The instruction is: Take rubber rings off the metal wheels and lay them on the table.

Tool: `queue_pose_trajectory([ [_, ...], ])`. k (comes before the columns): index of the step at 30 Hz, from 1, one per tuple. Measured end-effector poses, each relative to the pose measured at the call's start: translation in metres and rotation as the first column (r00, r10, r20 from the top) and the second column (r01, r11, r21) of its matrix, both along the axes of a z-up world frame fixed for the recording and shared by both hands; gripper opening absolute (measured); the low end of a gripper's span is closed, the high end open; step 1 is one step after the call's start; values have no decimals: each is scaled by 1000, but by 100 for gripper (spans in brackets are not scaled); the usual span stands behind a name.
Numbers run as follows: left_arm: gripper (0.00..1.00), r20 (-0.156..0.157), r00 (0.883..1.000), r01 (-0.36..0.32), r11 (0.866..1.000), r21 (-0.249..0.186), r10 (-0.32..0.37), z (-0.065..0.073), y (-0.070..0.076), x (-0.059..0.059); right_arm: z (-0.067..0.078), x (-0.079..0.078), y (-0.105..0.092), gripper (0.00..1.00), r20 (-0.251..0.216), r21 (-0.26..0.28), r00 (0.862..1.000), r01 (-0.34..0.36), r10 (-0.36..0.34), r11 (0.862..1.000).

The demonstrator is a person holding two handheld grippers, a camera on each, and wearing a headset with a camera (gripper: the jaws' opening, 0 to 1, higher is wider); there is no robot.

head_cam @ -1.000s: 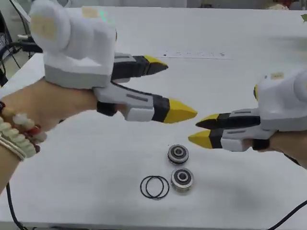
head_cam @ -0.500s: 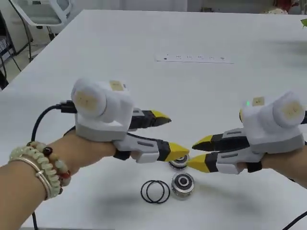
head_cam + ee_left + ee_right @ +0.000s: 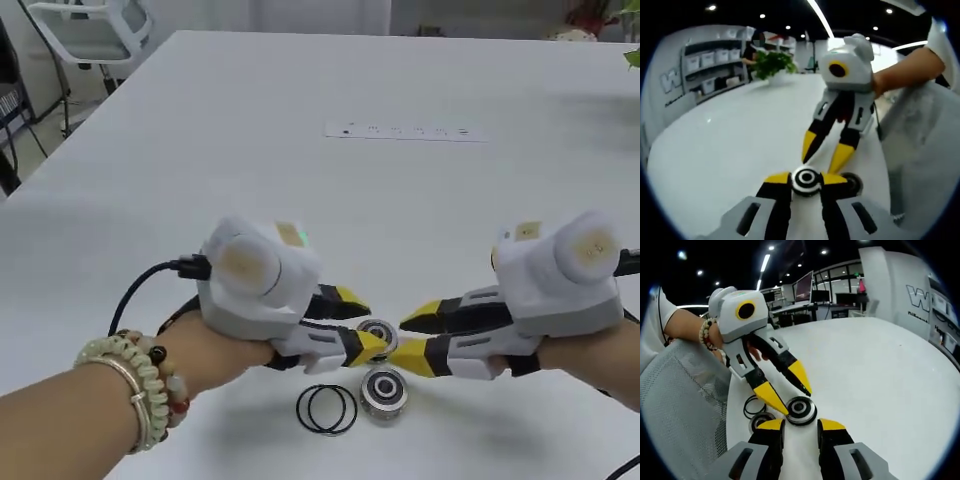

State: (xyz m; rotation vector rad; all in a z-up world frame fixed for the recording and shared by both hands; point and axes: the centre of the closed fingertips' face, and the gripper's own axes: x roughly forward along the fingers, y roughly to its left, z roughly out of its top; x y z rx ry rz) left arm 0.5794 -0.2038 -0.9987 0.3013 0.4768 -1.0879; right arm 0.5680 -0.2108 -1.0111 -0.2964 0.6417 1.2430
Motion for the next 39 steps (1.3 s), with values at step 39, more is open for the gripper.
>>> queue_pose_trajectory([
  [39, 15, 0, 1000, -14, 1000, -11, 14, -2, -1, -4, -8, 0, 1, 12, 40, -42, 999, -22, 24, 999],
])
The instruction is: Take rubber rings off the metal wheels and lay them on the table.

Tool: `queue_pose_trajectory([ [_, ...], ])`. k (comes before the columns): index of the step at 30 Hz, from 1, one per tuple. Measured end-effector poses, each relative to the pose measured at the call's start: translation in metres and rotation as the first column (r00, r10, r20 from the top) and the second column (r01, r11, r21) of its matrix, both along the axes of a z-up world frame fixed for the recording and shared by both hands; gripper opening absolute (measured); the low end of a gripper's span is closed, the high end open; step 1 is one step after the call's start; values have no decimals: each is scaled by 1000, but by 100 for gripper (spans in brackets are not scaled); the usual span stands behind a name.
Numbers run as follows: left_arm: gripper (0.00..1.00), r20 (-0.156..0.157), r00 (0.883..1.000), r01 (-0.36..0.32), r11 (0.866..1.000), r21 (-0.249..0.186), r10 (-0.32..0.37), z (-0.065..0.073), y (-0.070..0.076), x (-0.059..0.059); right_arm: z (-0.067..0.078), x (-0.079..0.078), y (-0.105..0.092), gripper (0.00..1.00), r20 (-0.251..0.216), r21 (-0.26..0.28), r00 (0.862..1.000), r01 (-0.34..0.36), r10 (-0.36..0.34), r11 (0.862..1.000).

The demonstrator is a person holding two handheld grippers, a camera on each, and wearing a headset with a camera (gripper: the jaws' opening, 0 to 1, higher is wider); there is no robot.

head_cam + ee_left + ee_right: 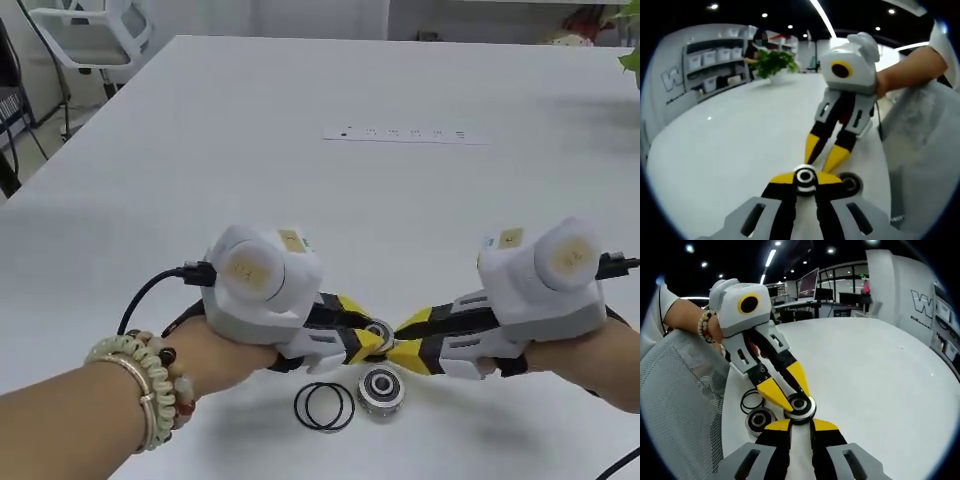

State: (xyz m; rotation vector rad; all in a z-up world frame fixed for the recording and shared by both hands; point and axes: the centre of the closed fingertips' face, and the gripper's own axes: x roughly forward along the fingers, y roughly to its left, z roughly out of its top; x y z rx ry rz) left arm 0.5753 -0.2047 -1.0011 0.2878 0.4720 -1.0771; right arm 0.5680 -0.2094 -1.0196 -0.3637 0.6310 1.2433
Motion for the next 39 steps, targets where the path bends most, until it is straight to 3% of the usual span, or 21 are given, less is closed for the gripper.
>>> queue_pose_trajectory([
  [7, 15, -2, 1000, -3, 1000, -4, 3, 0, 0, 0, 0, 0, 0, 13, 7, 2, 1000, 0, 0, 1000],
  [9, 15, -1, 1000, -4, 1000, -4, 4, 0, 0, 0, 0, -3, 3, 19, -4, 7, 1000, 1, -1, 1000],
  [11, 15, -2, 1000, -2, 1000, -5, 2, 0, -1, 0, -3, 2, 4, 22, 65, -28, 998, -24, 25, 999],
  [12, 15, 0, 1000, -2, 1000, -4, 2, 0, -1, 0, -4, -3, 8, 21, 48, -20, 998, -36, 37, 999],
  [19, 15, 2, 1000, 1, 1000, -5, -1, 0, 0, 1, -1, -1, 5, 19, 35, -12, 999, -18, 19, 1000],
  [23, 15, 2, 1000, 1, 1000, -5, -1, 0, -1, 1, 2, 2, 8, 25, 57, 4, 998, -13, 13, 1000],
  [31, 15, 1, 1000, -1, 1000, -6, 1, 0, -1, 0, 0, 2, 7, 21, 43, -8, 999, -11, 11, 1000],
  [32, 15, 1, 1000, -1, 1000, -6, 1, 0, -1, 0, -3, 2, 5, 20, 35, -26, 999, -6, 7, 1000],
  [33, 15, 1, 1000, -2, 1000, -6, 2, 0, -1, 0, -1, 2, 6, 20, 5, -8, 1000, 18, -18, 1000],
  [35, 15, 1, 1000, -3, 1000, -5, 3, 0, -1, 0, -1, 0, 5, 18, 36, -28, 999, -14, 15, 1000],
  [39, 15, 1, 1000, -6, 1000, -3, 6, 0, 0, 0, -3, 0, 0, 11, 29, -42, 999, -14, 15, 999],
])
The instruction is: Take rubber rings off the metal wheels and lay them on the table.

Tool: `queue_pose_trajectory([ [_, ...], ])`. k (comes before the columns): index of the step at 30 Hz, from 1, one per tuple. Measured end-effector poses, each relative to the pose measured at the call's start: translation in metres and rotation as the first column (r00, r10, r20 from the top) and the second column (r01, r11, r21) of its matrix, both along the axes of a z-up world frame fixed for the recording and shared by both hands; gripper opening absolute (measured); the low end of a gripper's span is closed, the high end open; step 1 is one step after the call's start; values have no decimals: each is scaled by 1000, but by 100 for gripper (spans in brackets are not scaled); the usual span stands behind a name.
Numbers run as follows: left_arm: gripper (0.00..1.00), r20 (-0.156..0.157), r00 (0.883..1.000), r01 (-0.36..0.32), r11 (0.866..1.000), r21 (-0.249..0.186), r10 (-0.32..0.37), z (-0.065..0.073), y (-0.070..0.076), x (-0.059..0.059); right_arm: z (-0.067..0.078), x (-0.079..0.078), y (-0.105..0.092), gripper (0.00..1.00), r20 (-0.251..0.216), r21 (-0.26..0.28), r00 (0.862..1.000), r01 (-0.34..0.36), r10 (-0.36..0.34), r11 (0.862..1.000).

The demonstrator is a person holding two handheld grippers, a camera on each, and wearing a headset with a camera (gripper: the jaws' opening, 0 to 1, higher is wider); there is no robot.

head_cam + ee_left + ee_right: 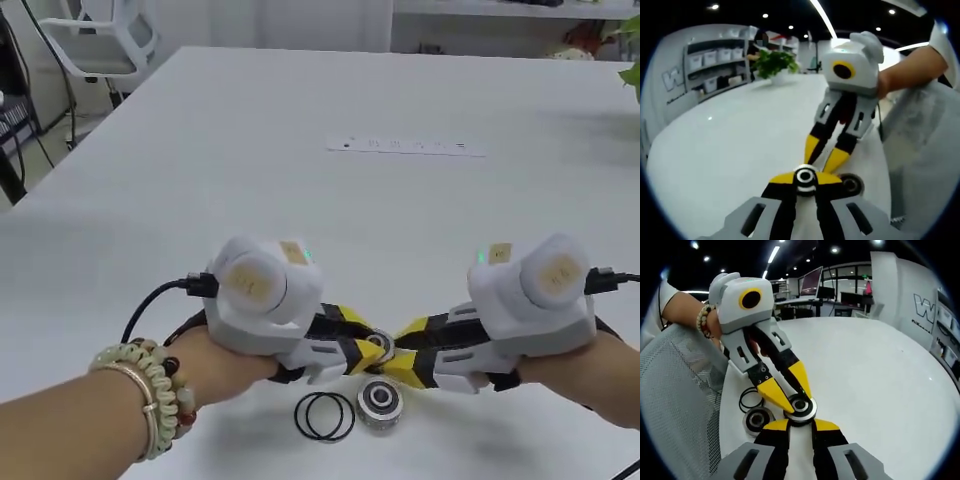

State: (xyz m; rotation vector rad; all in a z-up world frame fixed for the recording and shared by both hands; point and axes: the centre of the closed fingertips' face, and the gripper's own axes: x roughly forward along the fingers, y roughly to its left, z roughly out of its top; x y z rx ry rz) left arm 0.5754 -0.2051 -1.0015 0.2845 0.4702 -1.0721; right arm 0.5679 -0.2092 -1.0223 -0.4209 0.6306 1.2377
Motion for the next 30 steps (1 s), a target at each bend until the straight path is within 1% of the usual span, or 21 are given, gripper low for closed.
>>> queue_pose_trajectory([
  [2, 15, -2, 1000, -1, 1000, -2, 1, 0, 0, 0, 0, 1, -3, 3, 5, -5, 1000, 4, -4, 1000],
  [4, 15, -1, 1000, -1, 1000, -3, 1, 0, 0, 0, -1, 2, -2, 2, 2, -7, 1000, 13, -13, 1000],
  [6, 15, 0, 1000, -3, 1000, -1, 3, 0, 0, 0, -1, 2, -1, 2, 10, -21, 1000, 14, -14, 1000],
  [8, 15, 1, 1000, -4, 1000, 0, 4, 0, 0, 0, -2, 5, -4, 0, -33, -26, 996, 78, -79, 997],
  [9, 15, 3, 1000, -5, 1000, 2, 5, 0, 1, 0, -2, 6, -4, 0, -41, -24, 995, 93, -94, 995],
  [10, 15, 4, 1000, -6, 1000, 3, 6, 0, 1, 1, -1, 10, -5, 0, -35, -21, 992, 117, -118, 993],
  [11, 14, 3, 1000, -7, 1000, 4, 7, 0, 2, 1, 1, 14, -6, 0, -36, -5, 990, 134, -134, 991],
  [12, 14, 5, 1000, -9, 1000, 4, 9, 0, 2, 1, 1, 14, -7, 0, -71, 1, 983, 171, -171, 985],
  [13, 14, 3, 1000, -10, 1000, 5, 10, 0, 3, 1, 3, 14, -6, 0, -85, 9, 980, 181, -180, 983],
  [15, 14, 5, 1000, -9, 1000, 7, 9, 0, 2, 1, 4, 14, -8, 0, -92, 17, 978, 188, -185, 982],
  [17, 14, 6, 1000, -8, 1000, 9, 7, 0, 2, 1, 5, 14, -8, 0, -148, 31, 962, 238, -231, 971],
  [18, 14, 6, 1000, -8, 1000, 9, 8, 0, 2, 1, 5, 15, -7, 0, -183, 45, 949, 269, -257, 962],
  [19, 14, 6, 1000, -8, 1000, 9, 8, 0, 2, 1, 7, 15, -7, 0, -199, 54, 942, 284, -269, 957],
  [20, 14, 6, 1000, -8, 1000, 9, 8, 0, 2, 1, 12, 18, -4, 0, -255, 105, 922, 324, -290, 940],
  [21, 14, 6, 1000, -8, 1000, 11, 8, 0, 3, 1, 16, 19, -4, 0, -332, 132, 886, 382, -322, 915],
  [22, 14, 8, 1000, -7, 1000, 12, 7, 0, 3, 1, 14, 17, -4, 0, -381, 126, 862, 407, -334, 905],
  [23, 14, 7, 1000, -7, 1000, 12, 7, 0, 3, 1, 14, 17, -5, 0, -388, 128, 854, 421, -346, 898],
  [24, 14, 7, 1000, -7, 1000, 11, 7, -1, 3, 1, 14, 17, -5, 0, -391, 135, 854, 422, -343, 897],
  [25, 14, 9, 1000, -6, 1000, 12, 6, -1, 3, 1, 14, 16, -4, 0, -401, 133, 848, 428, -347, 894],
  [29, 14, 20, 1000, 6, 1000, 30, -7, -1, 4, 2, 18, 11, 2, 0, -380, 129, 860, 415, -342, 901],
  [30, 14, 18, 1000, 6, 1000, 30, -6, -1, 4, 1, 19, 11, 3, 0, -382, 130, 859, 415, -341, 901],
])
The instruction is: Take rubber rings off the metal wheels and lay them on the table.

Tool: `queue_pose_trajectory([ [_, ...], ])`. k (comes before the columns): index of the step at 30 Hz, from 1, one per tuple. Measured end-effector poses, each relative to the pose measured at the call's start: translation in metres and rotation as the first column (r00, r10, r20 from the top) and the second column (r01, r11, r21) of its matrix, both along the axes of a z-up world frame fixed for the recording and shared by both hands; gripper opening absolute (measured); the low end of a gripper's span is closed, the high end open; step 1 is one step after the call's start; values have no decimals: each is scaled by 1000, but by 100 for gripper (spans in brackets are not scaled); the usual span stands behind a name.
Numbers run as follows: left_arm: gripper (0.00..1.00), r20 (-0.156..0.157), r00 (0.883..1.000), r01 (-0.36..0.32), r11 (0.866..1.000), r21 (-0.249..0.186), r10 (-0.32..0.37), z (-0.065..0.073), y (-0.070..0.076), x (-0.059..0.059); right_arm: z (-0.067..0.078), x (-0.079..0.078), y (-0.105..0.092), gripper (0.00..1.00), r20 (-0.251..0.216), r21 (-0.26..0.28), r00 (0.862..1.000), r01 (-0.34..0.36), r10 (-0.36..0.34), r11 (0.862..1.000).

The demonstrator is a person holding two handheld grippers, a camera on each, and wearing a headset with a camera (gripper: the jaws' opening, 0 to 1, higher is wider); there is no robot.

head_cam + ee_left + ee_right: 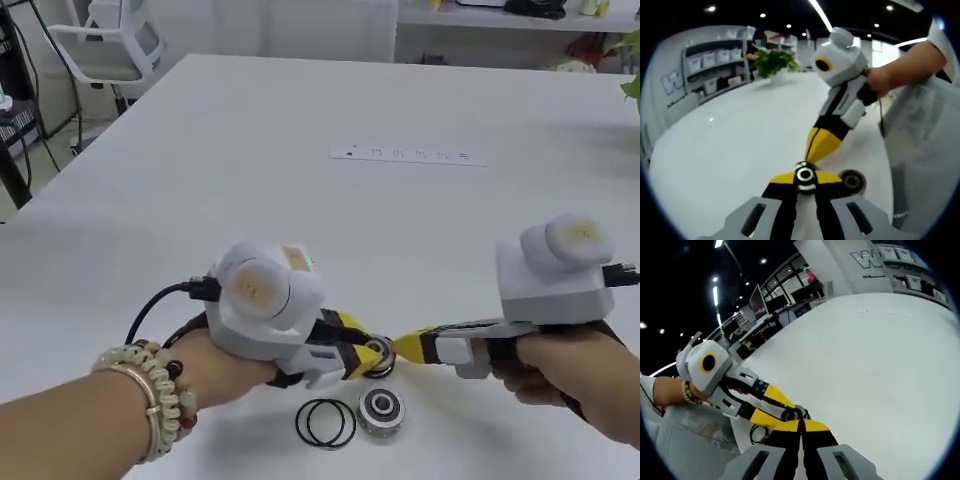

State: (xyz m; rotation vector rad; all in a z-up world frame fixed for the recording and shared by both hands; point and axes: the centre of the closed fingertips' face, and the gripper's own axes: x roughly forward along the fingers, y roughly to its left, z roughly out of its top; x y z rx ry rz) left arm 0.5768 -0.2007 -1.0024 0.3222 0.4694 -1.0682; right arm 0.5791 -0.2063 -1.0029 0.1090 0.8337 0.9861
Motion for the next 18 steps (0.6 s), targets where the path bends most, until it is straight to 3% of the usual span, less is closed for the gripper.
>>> queue_pose_trajectory([
  [11, 14, 2, 1000, 0, 1000, 4, 0, 0, 0, 0, 11, -7, 8, 0, 4, 36, 1000, -25, 24, 999],
  [12, 14, 2, 1000, 0, 1000, 4, 0, 0, 0, 0, 17, -9, 14, 0, 2, 74, 999, -35, 35, 997],
  [13, 14, 3, 1000, -1, 1000, 4, 1, 0, 0, 0, 31, -14, 22, 0, 8, 157, 997, -72, 71, 985],
  [14, 14, 3, 1000, -4, 1000, 2, 4, 0, 0, 1, 44, -8, 31, 0, 36, 218, 998, -62, 56, 974],
  [15, 14, 1, 1000, -16, 1000, 0, 16, 0, 1, 2, 23, -4, 16, 0, 78, 39, 996, -47, 44, 998],
  [16, 14, -1, 1000, -14, 1000, -2, 14, 0, 0, 2, 21, -5, 18, 0, 135, 21, 987, -96, 92, 995],
  [18, 14, -1, 1000, -17, 1000, -4, 17, 0, 0, 2, 18, -6, 18, 0, 85, 40, 993, -84, 80, 996],
])
